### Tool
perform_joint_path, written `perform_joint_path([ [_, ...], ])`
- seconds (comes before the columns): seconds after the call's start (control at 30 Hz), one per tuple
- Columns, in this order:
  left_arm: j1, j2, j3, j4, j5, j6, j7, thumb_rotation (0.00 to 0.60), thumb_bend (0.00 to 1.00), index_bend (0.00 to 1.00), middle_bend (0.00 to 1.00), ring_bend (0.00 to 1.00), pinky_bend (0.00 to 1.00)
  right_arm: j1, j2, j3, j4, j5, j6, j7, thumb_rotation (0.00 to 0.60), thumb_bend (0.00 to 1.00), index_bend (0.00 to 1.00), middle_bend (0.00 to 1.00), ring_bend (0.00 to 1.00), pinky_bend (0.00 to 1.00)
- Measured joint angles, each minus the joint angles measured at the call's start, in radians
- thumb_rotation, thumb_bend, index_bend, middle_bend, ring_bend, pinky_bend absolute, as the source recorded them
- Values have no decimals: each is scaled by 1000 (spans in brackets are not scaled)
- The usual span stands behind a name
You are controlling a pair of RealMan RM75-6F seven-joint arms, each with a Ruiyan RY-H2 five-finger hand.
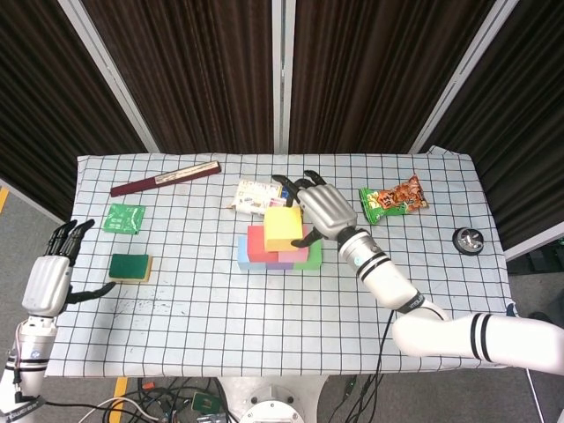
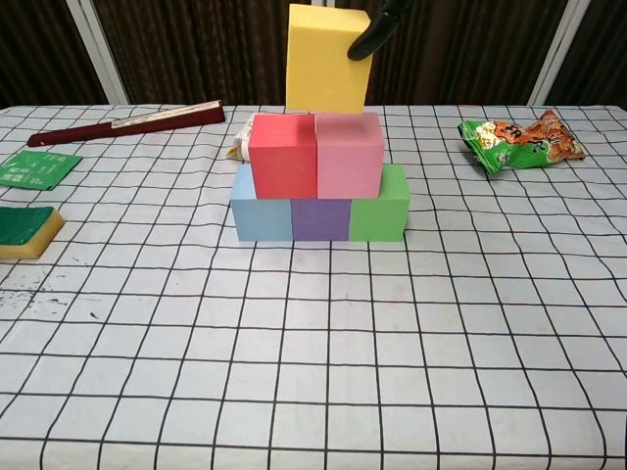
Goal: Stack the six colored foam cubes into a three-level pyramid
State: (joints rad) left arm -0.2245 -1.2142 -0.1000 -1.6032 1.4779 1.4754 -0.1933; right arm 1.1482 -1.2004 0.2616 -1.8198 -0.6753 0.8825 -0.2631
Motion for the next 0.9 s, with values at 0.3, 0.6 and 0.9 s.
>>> perform_joint_path([
  [0.3,-1,1,-6,8,9,-2,-27,600,0,52,93,3,48,22,-19,-3,7,44,19,-70,600,191,0,658,166,0],
  [0.6,4,11,-14,5,-9,-5,-15,600,0,51,94,3,48,65,-61,-3,19,102,28,-138,600,188,0,658,166,0],
  [0.9,2,5,-16,13,-15,-20,-13,600,0,52,94,2,47,65,-96,-7,53,82,26,-142,600,187,0,657,166,0],
])
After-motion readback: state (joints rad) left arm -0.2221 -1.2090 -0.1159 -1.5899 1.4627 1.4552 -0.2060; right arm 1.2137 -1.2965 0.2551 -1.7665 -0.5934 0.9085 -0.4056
